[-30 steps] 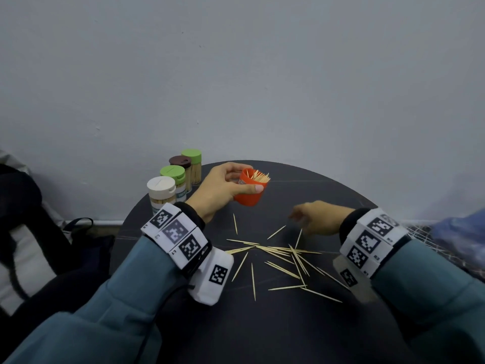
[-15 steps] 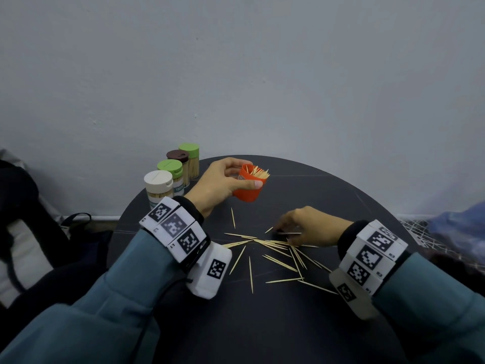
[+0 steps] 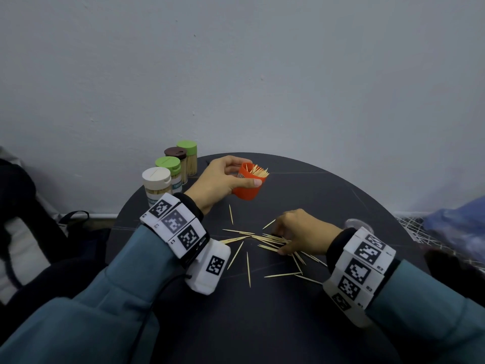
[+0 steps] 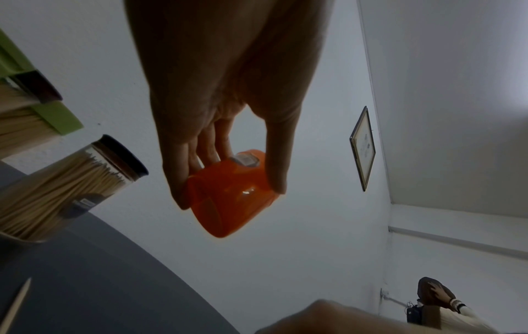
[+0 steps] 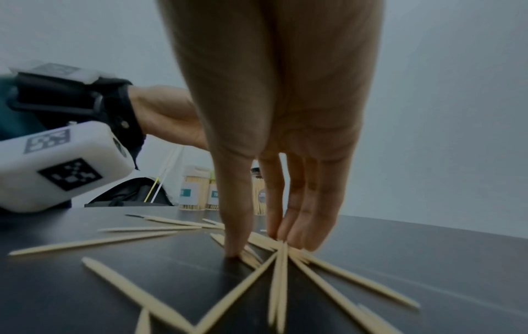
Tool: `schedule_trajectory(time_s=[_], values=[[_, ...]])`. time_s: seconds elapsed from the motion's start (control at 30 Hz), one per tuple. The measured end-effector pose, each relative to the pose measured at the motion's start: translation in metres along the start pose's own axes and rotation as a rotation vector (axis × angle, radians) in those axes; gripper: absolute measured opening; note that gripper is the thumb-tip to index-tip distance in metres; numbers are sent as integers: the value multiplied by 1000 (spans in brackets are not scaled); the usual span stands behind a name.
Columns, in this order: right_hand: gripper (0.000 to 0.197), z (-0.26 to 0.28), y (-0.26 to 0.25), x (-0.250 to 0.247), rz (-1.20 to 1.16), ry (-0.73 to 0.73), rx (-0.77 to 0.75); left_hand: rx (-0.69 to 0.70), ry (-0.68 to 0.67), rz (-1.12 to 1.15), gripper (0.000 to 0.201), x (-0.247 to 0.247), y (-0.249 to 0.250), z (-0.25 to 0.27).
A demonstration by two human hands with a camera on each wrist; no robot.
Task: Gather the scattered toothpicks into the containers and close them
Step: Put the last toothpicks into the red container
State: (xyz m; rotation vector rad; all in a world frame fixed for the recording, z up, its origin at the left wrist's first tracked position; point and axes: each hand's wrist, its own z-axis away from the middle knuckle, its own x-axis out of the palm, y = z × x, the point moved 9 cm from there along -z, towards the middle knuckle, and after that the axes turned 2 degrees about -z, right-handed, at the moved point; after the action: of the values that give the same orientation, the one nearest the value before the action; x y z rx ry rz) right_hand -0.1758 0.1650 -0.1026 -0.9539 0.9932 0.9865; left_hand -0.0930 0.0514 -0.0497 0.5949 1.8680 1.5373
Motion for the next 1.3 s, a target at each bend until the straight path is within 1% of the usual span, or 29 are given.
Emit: schedule_trajectory(time_s=[0.23, 0.33, 0.6, 0.77, 0.9, 1.07, 1.2, 1.3], values=[[19, -10, 0, 0, -10, 14, 36, 1, 4, 0, 51, 1, 1, 1], [14, -11, -1, -1, 6, 29, 38, -2, 8, -3, 52, 0, 0, 1], [20, -12, 0, 3, 65, -17, 58, 1, 4, -20, 52, 1, 0, 1], [20, -12, -1, 5, 63, -46, 62, -3, 1, -19, 53, 1, -1, 2], [28, -12, 1, 16, 145, -124, 94, -13, -4, -32, 54, 3, -2, 2], [31, -9, 6, 15, 169, -140, 136, -12, -5, -35, 54, 3, -2, 3], [32, -5, 8, 7, 140, -96, 156, -10, -5, -31, 53, 3, -2, 3], [30, -2, 15, -2, 38, -28, 172, -20, -10, -20, 54, 3, -4, 2]])
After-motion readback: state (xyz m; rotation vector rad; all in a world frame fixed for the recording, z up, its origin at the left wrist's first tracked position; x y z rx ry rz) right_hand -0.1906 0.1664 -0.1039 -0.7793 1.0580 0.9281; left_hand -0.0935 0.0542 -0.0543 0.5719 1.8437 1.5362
